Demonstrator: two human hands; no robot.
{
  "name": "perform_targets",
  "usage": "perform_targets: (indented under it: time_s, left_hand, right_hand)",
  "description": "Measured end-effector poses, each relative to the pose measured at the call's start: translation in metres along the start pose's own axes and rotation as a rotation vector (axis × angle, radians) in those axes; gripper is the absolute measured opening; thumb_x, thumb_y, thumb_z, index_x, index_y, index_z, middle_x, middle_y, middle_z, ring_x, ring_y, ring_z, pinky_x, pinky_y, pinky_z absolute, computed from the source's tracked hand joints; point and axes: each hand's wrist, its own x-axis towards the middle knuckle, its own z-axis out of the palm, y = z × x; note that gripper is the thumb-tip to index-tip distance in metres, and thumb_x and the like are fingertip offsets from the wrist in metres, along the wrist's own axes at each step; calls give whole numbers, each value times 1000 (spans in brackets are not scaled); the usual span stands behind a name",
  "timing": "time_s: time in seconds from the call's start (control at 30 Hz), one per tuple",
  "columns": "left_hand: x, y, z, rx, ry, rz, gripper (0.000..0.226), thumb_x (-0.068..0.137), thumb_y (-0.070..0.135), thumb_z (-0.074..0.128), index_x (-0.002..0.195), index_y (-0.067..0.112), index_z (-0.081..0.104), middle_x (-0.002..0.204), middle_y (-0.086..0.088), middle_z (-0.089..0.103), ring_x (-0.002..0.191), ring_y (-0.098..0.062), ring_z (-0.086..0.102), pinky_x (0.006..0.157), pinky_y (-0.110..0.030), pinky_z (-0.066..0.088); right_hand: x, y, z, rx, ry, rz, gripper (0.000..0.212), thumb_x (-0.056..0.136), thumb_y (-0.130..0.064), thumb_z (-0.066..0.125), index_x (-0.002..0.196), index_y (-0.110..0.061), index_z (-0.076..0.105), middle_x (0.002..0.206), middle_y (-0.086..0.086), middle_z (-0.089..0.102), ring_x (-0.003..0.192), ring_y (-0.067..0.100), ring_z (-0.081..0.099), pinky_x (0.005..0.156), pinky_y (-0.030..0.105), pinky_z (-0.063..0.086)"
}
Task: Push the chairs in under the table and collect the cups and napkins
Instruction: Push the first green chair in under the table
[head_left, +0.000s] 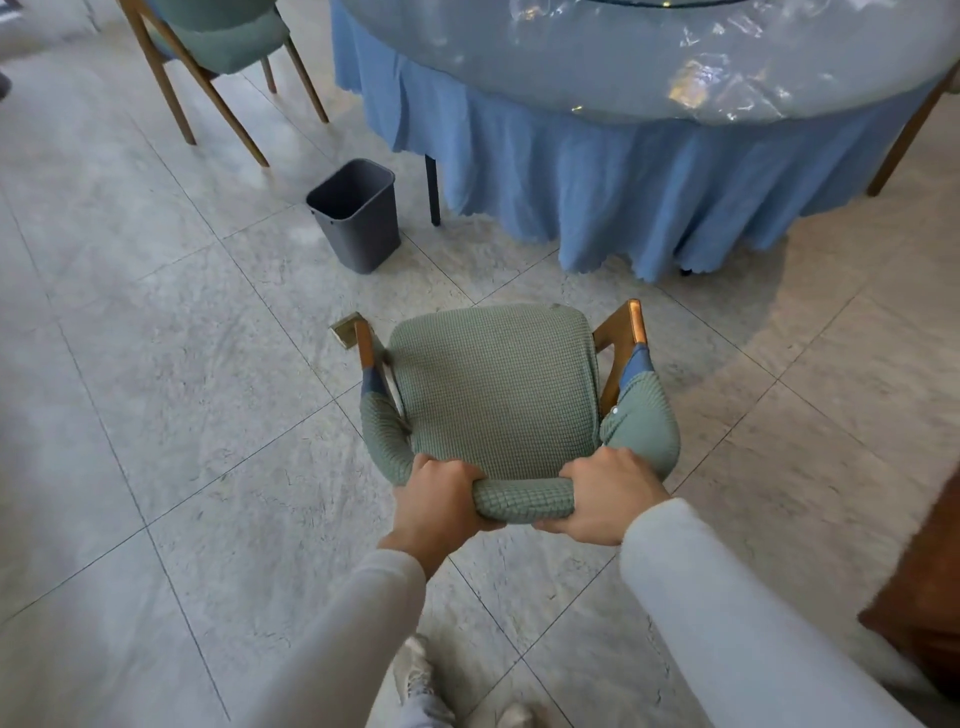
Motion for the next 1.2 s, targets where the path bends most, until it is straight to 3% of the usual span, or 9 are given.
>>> perform_targets:
  time_s: [0.27, 0.37, 0.47, 0.57, 0.63, 0.8, 1.2]
  left_hand:
    - [36, -58, -43, 39, -118, 94, 47, 70, 66, 79, 106, 36, 74, 95, 19, 73, 99, -9, 62, 95, -33, 52]
    - [62, -81, -69, 42, -134, 137, 44, 69, 64, 80, 102, 35, 75, 86, 19, 75, 94, -2, 64, 93, -32, 54]
    - [74, -90, -88, 89, -127, 92, 40, 68, 63, 82, 99, 37, 75, 84, 20, 74, 101, -7, 61, 100, -52, 49]
    - [65, -77, -80, 119, -91, 65, 27, 77, 44, 80, 101, 37, 70, 98, 20, 67, 113, -15, 54, 104, -75, 27]
    - [57, -58, -74, 178, -82, 64, 26, 79, 41, 75, 104, 37, 67, 102, 19, 64, 118, -17, 49, 101, -84, 16]
    - [72, -40, -77, 224, -99, -26, 19, 82, 45, 74, 93, 30, 69, 82, 15, 57, 113, -21, 48, 102, -87, 8]
    - [168, -45, -103, 241, -45, 5, 8, 87, 35, 73, 92, 31, 70, 82, 14, 61, 114, -22, 48, 103, -87, 11]
  right_hand:
    - [19, -54, -7, 100, 101, 143, 65, 74, -78, 61, 99, -18, 65, 95, 5, 67, 93, 28, 63, 80, 38, 53]
    - [41, -75, -11, 123, 185, 240, 61, 73, -75, 65, 103, -22, 61, 101, 2, 67, 100, 27, 62, 92, 40, 46]
    - [59, -99, -10, 140, 256, 452, 63, 67, -77, 69, 106, -28, 62, 110, -3, 66, 117, 26, 53, 114, 54, 20]
    - [66, -116, -9, 203, 261, 633, 58, 65, -72, 75, 108, -34, 65, 121, -8, 62, 133, 27, 38, 110, 74, 2]
    - [68, -118, -10, 219, 236, 661, 57, 65, -72, 74, 107, -35, 65, 122, -10, 61, 136, 25, 35, 109, 76, 2]
    - [78, -111, -17, 201, 222, 674, 56, 62, -78, 70, 98, -35, 67, 110, -13, 63, 122, 20, 44, 110, 74, 5]
    - [155, -79, -60, 243, 233, 730, 48, 65, -70, 77, 94, -33, 68, 103, -9, 61, 115, 23, 48, 110, 77, 3]
